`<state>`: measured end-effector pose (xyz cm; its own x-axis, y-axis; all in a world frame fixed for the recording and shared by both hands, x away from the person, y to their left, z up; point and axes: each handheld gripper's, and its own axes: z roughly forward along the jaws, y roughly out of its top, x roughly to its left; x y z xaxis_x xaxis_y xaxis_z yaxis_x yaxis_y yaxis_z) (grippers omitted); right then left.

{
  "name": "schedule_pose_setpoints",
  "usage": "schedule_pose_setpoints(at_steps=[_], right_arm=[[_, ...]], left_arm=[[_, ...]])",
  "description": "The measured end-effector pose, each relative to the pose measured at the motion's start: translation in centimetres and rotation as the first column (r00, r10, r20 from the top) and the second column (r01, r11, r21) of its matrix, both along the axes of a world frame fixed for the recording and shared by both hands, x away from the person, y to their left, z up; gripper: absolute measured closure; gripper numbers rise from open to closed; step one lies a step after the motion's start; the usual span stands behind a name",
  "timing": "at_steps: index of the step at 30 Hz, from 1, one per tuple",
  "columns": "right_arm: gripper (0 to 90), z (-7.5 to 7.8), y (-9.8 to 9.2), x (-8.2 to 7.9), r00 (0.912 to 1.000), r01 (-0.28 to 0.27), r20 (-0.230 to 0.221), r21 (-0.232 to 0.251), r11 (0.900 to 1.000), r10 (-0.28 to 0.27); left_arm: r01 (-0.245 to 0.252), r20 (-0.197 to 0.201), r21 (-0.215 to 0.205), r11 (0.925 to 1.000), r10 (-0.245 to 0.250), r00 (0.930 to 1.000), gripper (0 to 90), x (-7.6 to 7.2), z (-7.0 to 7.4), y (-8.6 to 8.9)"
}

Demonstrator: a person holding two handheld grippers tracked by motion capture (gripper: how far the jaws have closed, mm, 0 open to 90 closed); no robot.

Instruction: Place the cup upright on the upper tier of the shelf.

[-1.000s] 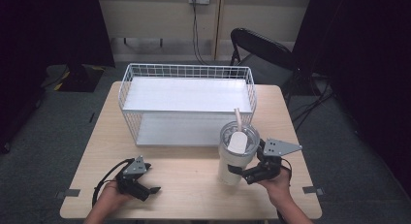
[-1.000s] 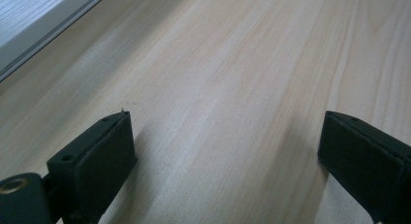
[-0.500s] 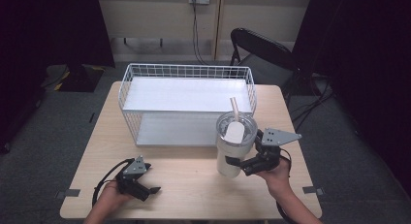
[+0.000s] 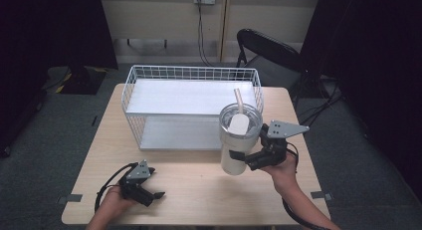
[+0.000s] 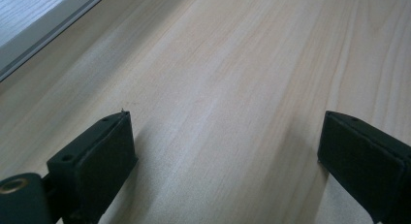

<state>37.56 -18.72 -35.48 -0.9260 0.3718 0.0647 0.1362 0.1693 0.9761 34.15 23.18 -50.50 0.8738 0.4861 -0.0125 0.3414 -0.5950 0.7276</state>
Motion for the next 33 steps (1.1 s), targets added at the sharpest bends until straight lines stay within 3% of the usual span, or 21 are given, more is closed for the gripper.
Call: schedule_pose_setpoints(at_steps=[9,33], right_arm=[[9.1,1.5,0.4,0.8,1.0,-0.003,-0.007,0.005,1.0,0.003],[9.1,6.3,2.8,2.4,0.9993,-0.021,0.031,0.007,1.0,0.021]], left_arm=[[-0.001,-0.001,0.0,1.0,0.001,1.0,5.7,0.0,0.0,0.0],[0.0,-0.001,0.0,1.0,0.0,1.0,5.7,0.0,0.0,0.0]])
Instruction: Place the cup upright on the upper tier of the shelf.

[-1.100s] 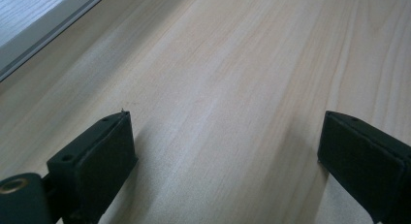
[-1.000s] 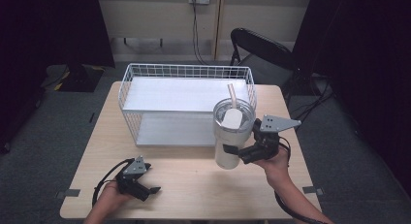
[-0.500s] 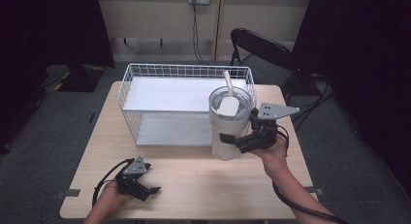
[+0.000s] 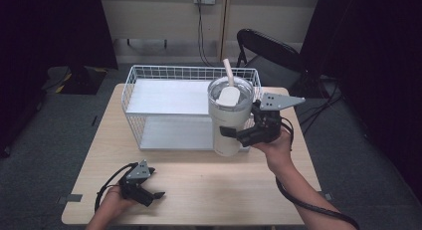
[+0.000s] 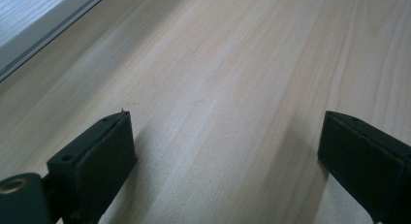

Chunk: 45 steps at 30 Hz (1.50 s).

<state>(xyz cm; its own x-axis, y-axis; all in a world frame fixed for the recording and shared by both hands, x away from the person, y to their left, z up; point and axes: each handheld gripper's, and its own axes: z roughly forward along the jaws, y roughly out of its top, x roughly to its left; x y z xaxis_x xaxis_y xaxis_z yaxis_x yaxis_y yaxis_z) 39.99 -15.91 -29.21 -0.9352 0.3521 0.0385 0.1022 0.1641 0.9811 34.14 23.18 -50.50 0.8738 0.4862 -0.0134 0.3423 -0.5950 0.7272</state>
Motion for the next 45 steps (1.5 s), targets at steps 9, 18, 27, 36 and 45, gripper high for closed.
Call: schedule_pose_setpoints(at_steps=[9,18,27,36,45], right_arm=[[9.1,1.4,0.8,0.4,1.0,0.0,-0.008,0.026,1.0,0.0],[9.1,2.8,1.5,1.1,1.0,0.0,-0.002,0.016,1.0,0.0],[9.2,4.0,2.1,1.6,1.0,-0.003,0.006,0.017,1.0,0.003],[9.1,5.2,2.9,2.2,0.9998,0.006,0.018,0.019,1.0,-0.006],[9.2,6.2,3.4,2.8,0.9996,0.016,0.021,0.021,1.0,-0.016]], left_arm=[[0.0,0.001,0.0,1.0,0.0,1.0,5.7,0.0,0.0,0.0],[-0.001,0.0,-0.001,1.0,0.001,1.0,5.6,0.0,0.0,0.0],[-0.003,0.001,-0.004,1.0,0.003,1.0,5.6,0.0,0.0,0.0],[-0.003,0.001,-0.005,1.0,0.003,1.0,5.6,0.0,0.0,0.0],[-0.003,0.002,-0.005,1.0,0.003,1.0,5.6,0.0,0.0,0.0]])
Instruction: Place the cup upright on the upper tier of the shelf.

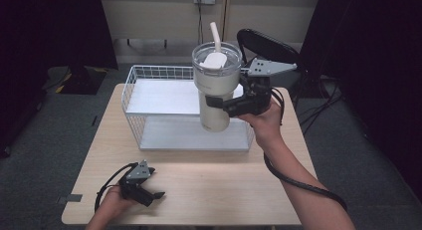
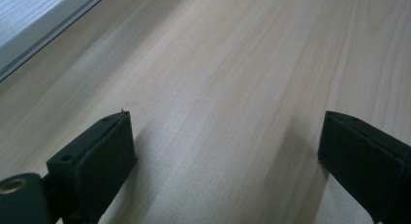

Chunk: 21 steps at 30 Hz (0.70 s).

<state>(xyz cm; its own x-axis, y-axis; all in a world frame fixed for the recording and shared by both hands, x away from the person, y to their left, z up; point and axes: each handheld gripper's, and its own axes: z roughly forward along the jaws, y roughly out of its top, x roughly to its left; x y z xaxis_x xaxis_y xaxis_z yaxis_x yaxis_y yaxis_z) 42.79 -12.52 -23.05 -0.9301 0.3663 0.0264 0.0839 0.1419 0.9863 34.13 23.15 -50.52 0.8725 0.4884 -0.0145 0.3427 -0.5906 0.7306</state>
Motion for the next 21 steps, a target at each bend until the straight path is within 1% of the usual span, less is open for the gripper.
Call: schedule_pose_setpoints(at_steps=[7,16,21], right_arm=[[9.2,0.5,0.3,0.6,0.9998,0.017,-0.003,0.001,1.0,-0.017],[9.2,1.4,0.3,1.4,0.9988,0.047,0.012,0.005,0.999,-0.048],[9.2,1.5,0.4,2.0,0.9982,0.059,0.005,0.013,0.998,-0.059]], left_arm=[[0.001,-0.001,0.0,1.0,-0.001,1.0,5.3,0.0,0.0,0.0],[0.001,-0.001,0.0,1.0,-0.001,1.0,5.3,0.0,0.0,0.0],[0.002,-0.001,0.0,1.0,-0.002,1.0,5.3,0.0,0.0,0.0]])
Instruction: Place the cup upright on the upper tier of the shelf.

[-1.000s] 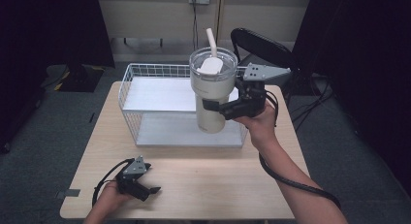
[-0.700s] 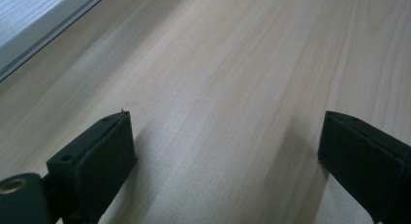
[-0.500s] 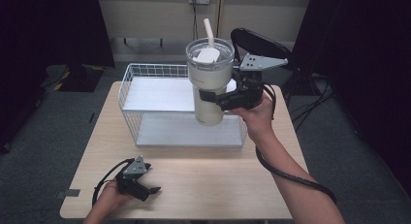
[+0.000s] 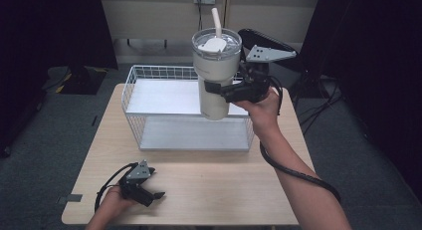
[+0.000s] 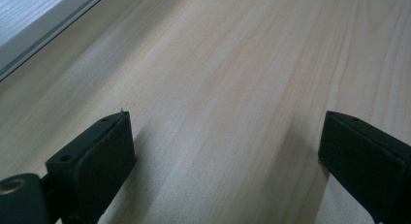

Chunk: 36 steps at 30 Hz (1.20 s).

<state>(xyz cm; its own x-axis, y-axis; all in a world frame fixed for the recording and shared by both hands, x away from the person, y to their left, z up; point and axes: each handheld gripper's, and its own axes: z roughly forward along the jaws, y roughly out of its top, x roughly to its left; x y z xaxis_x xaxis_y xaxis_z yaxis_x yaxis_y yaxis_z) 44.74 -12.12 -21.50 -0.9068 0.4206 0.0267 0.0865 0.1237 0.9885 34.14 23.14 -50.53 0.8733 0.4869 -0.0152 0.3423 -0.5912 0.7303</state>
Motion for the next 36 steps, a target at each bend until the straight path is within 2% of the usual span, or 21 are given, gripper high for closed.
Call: schedule_pose_setpoints(at_steps=[8,14,28,36], right_arm=[[9.2,0.3,0.5,1.0,0.9998,0.021,0.005,-0.02,1.0,-0.021],[9.2,0.3,0.9,1.4,0.9993,0.035,0.012,-0.007,0.999,-0.035],[9.2,0.0,1.3,3.1,0.9948,0.102,0.005,-0.012,0.995,-0.102],[9.2,-0.2,1.2,4.0,0.9927,0.12,0.004,-0.021,0.993,-0.12]], left_arm=[[0.001,-0.001,0.001,1.0,-0.001,1.0,5.3,0.0,0.0,0.0],[0.001,-0.001,0.002,1.0,-0.001,1.0,5.3,0.0,0.0,0.0],[0.001,-0.001,0.001,1.0,-0.001,1.0,5.3,0.0,0.0,0.0],[0.003,-0.003,0.003,1.0,-0.003,1.0,5.2,0.0,0.0,0.0]])
